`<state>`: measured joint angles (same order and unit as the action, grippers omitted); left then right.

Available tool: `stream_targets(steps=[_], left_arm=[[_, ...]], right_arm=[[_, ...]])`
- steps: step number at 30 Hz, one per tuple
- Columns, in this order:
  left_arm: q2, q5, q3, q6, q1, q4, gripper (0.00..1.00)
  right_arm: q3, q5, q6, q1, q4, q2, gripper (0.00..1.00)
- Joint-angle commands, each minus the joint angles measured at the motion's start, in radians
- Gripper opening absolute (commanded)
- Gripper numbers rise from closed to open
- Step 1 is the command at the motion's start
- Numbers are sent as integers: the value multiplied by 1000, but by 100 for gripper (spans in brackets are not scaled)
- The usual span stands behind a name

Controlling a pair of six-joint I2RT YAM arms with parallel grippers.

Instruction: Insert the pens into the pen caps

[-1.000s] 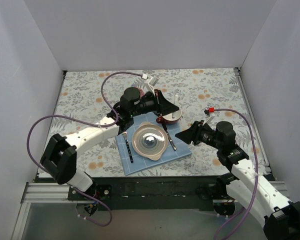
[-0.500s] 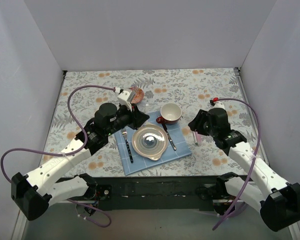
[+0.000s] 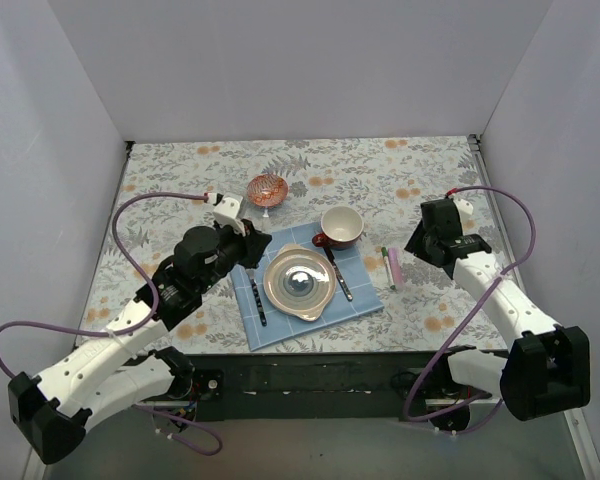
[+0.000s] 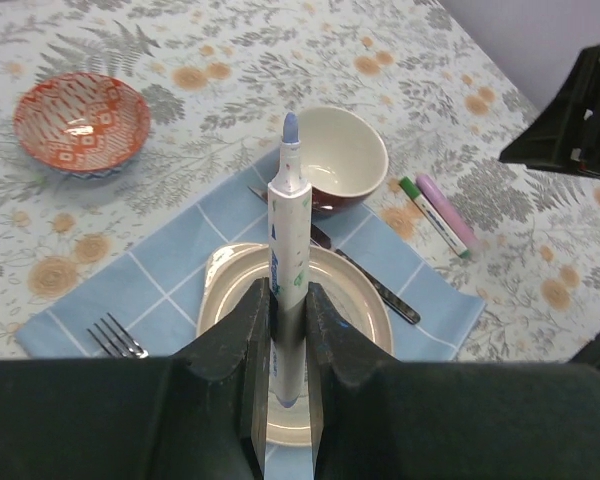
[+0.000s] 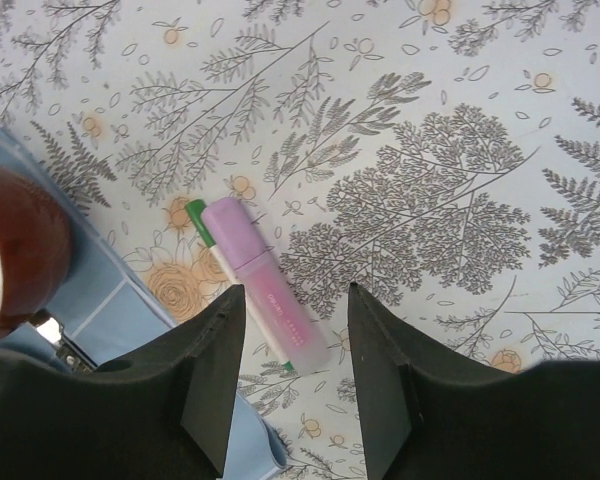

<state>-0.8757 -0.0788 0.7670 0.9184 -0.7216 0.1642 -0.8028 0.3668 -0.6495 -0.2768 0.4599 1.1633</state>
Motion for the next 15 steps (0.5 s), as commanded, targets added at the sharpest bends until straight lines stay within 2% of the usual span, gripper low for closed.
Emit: stream_targets(steps=[1,15], left_arm=[[76,-147,-32,-32,4,-22,0],[58,-231,-41,-55,4,-23,0]], right_arm=[[-61,-35,25,44,39,19,52],[-121,-216,228,60,54,95,52]])
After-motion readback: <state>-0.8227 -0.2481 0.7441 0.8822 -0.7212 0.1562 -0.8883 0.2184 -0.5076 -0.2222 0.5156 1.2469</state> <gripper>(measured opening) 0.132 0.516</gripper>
